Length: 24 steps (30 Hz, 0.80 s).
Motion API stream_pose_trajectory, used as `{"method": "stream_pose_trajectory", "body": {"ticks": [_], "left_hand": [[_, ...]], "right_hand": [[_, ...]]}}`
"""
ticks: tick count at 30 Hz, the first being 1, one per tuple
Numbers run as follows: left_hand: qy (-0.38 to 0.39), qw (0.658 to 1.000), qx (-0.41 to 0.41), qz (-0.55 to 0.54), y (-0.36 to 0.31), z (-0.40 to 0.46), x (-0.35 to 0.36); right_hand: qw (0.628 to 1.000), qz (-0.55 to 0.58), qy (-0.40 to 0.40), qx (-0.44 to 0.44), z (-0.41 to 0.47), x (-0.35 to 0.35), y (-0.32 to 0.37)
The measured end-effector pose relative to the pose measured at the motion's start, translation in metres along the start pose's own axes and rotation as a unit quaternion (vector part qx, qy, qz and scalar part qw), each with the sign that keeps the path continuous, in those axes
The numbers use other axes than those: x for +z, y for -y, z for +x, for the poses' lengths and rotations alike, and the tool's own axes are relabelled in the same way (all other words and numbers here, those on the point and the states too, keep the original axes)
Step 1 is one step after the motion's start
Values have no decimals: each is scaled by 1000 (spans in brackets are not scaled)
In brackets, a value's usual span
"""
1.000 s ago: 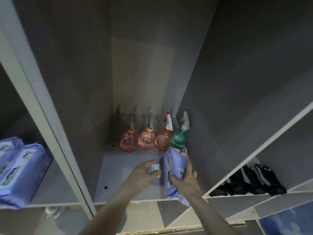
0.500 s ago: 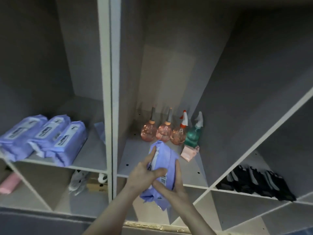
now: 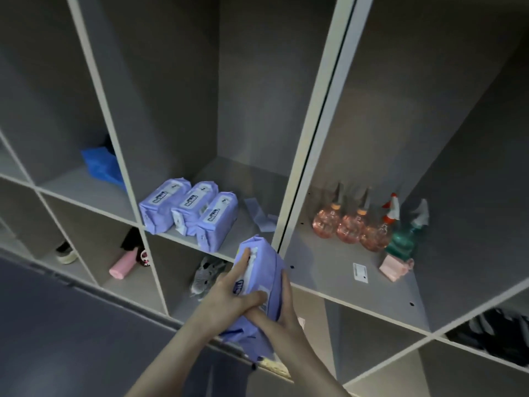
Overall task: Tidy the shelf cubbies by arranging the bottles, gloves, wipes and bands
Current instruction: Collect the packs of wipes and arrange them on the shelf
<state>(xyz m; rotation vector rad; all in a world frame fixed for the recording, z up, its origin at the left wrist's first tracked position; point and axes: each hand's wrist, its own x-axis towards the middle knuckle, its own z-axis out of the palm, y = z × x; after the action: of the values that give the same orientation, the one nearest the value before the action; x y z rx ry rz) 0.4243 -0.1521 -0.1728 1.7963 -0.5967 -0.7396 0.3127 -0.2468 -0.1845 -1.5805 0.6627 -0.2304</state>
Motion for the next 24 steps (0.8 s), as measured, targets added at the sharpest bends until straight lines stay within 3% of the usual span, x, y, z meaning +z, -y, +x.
{"method": "stream_pose_trajectory", "body": {"ticks": [8,13,16,19,24], "left_hand": [[-92,993,-16,70,2,50,-95],[-38,995,-3,97,9,98,-137],[11,993,31,112,9,130,-138],[56,986,57,147,1,155,-131],[47,950,121,283,-4,198,-120]], "right_hand": [[997,-30,52,46,97,77,18],[998,20,2,67,146,111,20],[991,108,-67,33,163,108,19],[984,153,-87,20,175,94,26],[969,199,-137,44,199,77,17]]}}
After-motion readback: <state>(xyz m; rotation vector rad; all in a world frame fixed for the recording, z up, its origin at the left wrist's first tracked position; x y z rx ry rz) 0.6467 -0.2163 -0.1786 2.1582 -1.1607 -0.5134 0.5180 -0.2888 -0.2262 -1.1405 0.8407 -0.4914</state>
